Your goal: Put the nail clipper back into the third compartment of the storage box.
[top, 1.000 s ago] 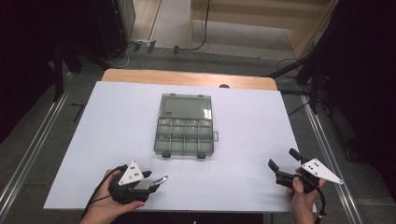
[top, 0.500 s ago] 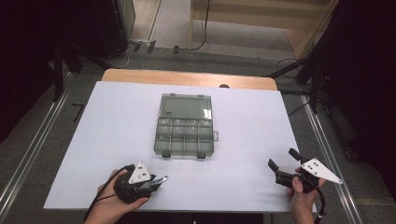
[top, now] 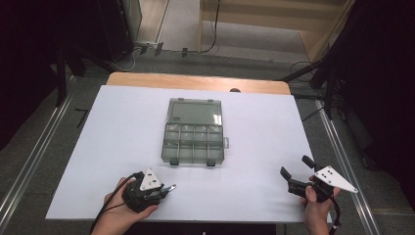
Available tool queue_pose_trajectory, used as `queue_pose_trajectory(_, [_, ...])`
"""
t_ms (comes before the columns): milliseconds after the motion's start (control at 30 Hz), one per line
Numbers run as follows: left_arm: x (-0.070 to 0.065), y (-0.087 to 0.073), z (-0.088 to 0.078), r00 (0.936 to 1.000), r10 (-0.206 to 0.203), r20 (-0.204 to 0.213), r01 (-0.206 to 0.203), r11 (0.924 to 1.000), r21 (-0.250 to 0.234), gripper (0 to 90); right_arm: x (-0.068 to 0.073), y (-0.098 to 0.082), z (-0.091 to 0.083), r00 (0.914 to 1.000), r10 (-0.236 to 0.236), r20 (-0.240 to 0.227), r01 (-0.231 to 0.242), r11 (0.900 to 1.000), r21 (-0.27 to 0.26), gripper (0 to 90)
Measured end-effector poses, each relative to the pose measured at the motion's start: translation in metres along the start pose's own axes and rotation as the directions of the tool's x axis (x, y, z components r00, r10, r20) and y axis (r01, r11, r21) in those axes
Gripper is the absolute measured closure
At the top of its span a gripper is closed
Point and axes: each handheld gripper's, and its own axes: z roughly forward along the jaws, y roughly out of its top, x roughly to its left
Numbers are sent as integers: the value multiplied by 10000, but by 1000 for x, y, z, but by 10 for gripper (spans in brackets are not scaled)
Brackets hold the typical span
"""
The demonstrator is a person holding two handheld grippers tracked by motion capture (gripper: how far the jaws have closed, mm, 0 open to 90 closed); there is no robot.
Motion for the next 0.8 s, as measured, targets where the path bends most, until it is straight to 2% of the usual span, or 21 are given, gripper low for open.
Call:
queue_pose_trajectory(33, [0,1,0,10000,9,75,-10,10000,44,779,0,0,0,10000,22,-4,-22,10000,-5,66])
queue_pose_trajectory(67, [0,1,0,9999,-1,105,0,10000,60,782,0,0,0,10000,21,-4,-21,10000,-1,67])
queue_pose_trajectory(233, [3,1,0,9994,-172,288,171,9998,49,788,0,0,0,10000,-31,12,31,10000,23,68])
queue_pose_trajectory(400, [2,2,0,9997,-135,208,134,9999,31,790,0,0,0,10000,-25,0,25,10000,2,69])
queue_pose_trajectory(667, [0,6,-4,9995,49,316,-49,10000,-2,791,1,0,0,9999,-102,-51,102,9999,21,70])
queue_pose_trajectory(800, [1,8,-5,9993,10,379,-5,9999,-125,791,1,0,0,9999,-126,-52,126,9999,15,71])
